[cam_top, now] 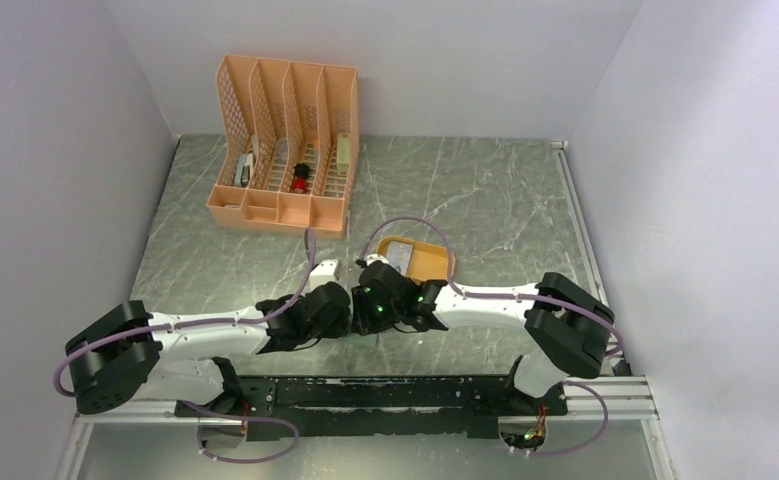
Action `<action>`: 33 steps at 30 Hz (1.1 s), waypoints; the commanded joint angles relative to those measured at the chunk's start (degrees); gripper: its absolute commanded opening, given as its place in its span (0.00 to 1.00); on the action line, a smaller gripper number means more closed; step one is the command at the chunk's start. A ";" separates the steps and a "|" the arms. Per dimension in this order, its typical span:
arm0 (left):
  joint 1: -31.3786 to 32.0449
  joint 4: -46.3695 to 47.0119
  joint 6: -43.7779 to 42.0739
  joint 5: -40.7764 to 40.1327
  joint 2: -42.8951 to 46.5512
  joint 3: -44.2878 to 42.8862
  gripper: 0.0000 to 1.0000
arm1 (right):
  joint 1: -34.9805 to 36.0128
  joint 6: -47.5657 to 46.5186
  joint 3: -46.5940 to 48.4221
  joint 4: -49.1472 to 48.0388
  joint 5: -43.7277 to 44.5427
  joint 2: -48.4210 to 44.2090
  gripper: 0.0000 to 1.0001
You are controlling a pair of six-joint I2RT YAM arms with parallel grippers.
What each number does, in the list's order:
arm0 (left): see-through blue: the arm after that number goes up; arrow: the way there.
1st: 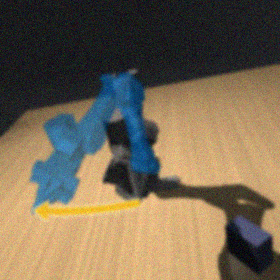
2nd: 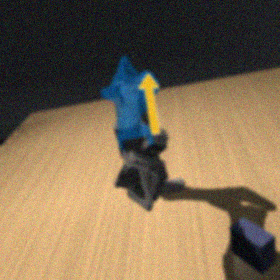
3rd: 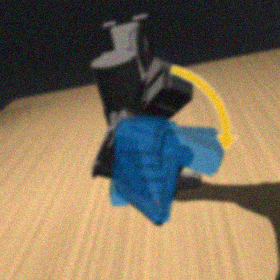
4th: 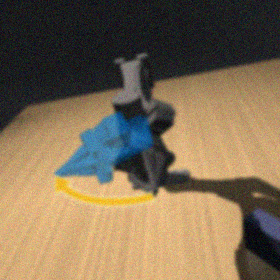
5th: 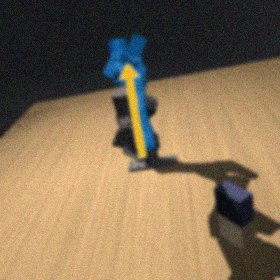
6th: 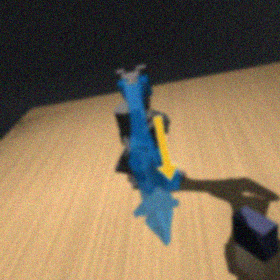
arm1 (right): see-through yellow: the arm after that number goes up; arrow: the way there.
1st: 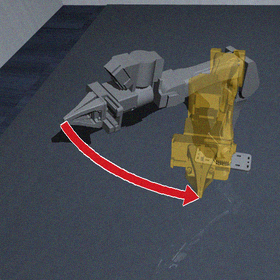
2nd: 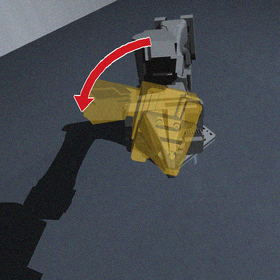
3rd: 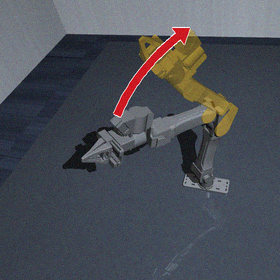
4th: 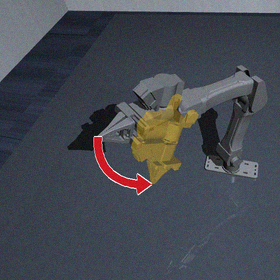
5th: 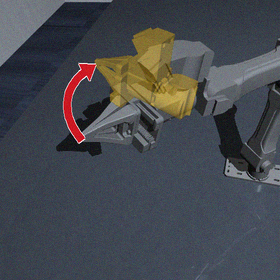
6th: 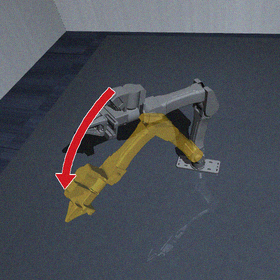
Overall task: Put the credit cards into the card holder
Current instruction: Close the card holder at the center of the board, then pick up the card holder from the center of the board.
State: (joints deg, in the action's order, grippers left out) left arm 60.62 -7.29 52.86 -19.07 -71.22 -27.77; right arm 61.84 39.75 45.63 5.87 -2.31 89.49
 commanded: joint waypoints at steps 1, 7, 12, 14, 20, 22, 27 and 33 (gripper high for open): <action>-0.63 -2.95 0.17 -1.13 -2.53 0.72 0.07 | 0.55 0.42 -0.86 2.29 0.17 -1.94 0.37; -0.65 -3.44 0.78 -1.99 -3.21 1.93 0.05 | 0.43 2.37 -2.33 2.71 1.21 -6.65 0.41; -0.66 -2.79 1.19 -1.80 -3.39 3.09 0.05 | -0.05 5.20 -5.99 1.67 3.66 -12.05 0.50; -0.68 -2.73 1.24 -1.90 -3.48 3.22 0.05 | -0.76 7.02 -8.30 0.56 4.49 -14.34 0.56; -0.67 -2.33 1.70 -1.75 -3.44 4.30 0.05 | -6.59 15.15 -21.16 -13.04 -2.01 -19.77 0.64; -0.68 -2.09 1.81 -1.74 -3.49 4.62 0.05 | -8.54 17.52 -24.59 -18.37 -5.25 -19.86 0.65; -0.68 -1.94 2.05 -1.66 -3.98 4.98 0.05 | -10.03 22.12 -28.40 -28.87 -9.23 -17.18 0.65; -0.62 -1.85 2.74 -1.78 -4.35 5.68 0.05 | -10.17 24.99 -28.73 -35.14 -11.40 -12.64 0.63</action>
State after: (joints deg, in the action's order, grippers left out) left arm 60.45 -2.90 55.53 -20.03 -72.38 -25.71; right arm 52.03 61.34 17.32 -21.10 -11.16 74.70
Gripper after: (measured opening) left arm 0.087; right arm 0.636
